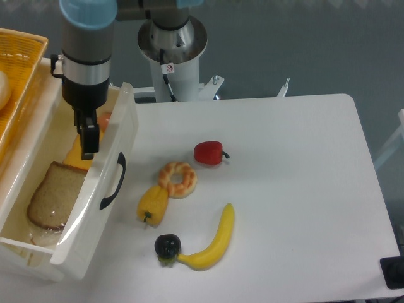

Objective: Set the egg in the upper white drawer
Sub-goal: 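Raise the open gripper up out of the drawer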

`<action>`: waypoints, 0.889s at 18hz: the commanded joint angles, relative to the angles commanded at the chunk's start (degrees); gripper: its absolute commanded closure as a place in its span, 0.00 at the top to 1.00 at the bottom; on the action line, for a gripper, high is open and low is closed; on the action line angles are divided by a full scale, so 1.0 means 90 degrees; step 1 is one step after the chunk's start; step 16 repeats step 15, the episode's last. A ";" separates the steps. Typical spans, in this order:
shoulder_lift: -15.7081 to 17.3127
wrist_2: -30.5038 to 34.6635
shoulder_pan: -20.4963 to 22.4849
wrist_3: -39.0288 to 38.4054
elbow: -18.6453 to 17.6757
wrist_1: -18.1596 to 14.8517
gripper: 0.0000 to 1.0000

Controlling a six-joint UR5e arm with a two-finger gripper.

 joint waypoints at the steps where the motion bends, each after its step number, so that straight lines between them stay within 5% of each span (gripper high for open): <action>1: 0.0049 0.0000 0.0078 -0.0204 0.0000 0.0000 1.00; 8: 0.0391 0.0759 0.0440 -0.0675 0.0010 -0.0009 1.00; 16: 0.0089 0.1630 0.0518 -0.0675 -0.0098 0.0020 1.00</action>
